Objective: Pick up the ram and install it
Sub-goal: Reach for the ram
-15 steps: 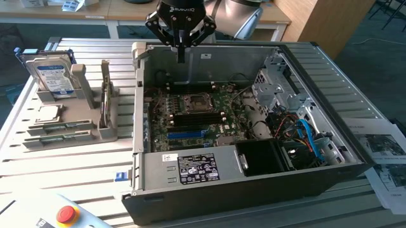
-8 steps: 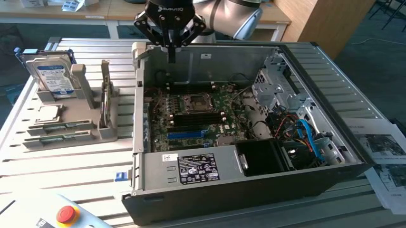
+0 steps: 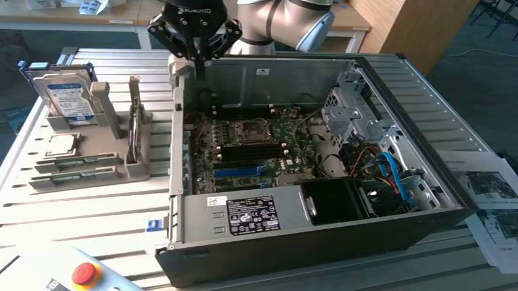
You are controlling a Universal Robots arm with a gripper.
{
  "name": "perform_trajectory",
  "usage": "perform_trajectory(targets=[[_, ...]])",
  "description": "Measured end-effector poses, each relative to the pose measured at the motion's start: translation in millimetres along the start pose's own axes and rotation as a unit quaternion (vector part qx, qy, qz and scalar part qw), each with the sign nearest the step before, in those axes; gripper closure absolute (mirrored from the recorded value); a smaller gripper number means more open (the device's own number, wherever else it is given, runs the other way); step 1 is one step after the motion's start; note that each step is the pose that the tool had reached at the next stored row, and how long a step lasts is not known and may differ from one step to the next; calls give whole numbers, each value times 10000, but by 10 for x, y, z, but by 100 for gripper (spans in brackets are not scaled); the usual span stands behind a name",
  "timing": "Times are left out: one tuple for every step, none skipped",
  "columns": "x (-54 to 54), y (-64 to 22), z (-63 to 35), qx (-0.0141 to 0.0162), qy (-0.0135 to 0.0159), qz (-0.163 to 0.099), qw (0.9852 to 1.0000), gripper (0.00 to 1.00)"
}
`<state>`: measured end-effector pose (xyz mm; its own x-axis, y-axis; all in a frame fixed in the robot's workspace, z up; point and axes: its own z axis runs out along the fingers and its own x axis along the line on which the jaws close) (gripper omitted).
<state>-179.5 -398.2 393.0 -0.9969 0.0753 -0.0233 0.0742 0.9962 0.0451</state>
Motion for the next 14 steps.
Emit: perform_trajectory(targets=[[39, -3, -1, 0, 0, 0, 10000, 90], [77, -6, -2, 0, 0, 0, 10000, 90], [115, -9, -3, 0, 0, -1, 10000, 90], [155, -12, -4, 0, 0, 0, 10000, 90], [197, -14, -5, 0, 0, 0, 10000, 90], [240, -18, -7, 1, 0, 0, 10000, 90], [281, -21, -7, 0, 0, -1, 10000, 90], [321, -24, -8, 0, 0, -1, 10000, 90], [362, -27, -9, 0, 0, 0, 10000, 90], [401, -30, -10, 0, 0, 0, 10000, 90], [437, -32, -11, 0, 0, 0, 10000, 90], [469, -35, -12, 0, 0, -1, 10000, 90], [501, -37, -13, 0, 0, -1, 10000, 90], [534, -40, -14, 0, 0, 0, 10000, 90]])
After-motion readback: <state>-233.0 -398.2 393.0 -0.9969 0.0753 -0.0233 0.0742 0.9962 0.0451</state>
